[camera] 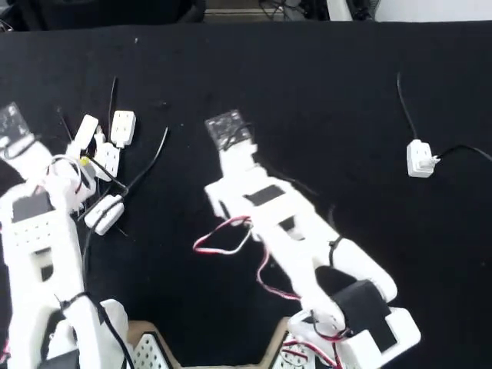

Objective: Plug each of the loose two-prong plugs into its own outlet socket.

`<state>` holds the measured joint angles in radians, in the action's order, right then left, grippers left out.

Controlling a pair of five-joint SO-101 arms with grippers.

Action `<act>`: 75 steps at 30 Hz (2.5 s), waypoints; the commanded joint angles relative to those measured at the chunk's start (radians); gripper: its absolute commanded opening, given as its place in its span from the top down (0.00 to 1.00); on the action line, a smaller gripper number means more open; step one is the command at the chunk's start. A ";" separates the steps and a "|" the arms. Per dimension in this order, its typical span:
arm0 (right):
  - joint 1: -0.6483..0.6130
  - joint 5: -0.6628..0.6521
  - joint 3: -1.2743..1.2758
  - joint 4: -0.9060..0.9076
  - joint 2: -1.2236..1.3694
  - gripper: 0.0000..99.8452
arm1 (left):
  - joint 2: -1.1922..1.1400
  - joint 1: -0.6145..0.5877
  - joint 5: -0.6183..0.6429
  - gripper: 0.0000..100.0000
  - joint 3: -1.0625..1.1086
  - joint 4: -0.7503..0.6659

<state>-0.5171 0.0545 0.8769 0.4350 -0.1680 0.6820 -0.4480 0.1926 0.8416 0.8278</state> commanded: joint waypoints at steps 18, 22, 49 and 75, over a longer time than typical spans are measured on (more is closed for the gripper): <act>-0.075 0.003 0.008 -0.018 -0.051 0.77 | -0.660 0.107 -0.825 0.80 -0.550 0.511; -0.074 0.003 0.008 -0.017 -0.053 0.77 | -0.677 0.102 -0.919 0.80 -0.492 0.439; 0.364 0.210 -0.004 -0.015 -0.168 0.77 | -0.404 0.314 -0.730 0.97 -0.440 0.446; 0.442 0.238 -0.005 -0.023 -0.168 0.77 | -0.559 0.361 -0.598 0.73 -0.481 0.359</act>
<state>-0.0921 0.2846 0.8907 0.4350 -0.2831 0.1174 0.0061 -0.3214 0.4289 1.1838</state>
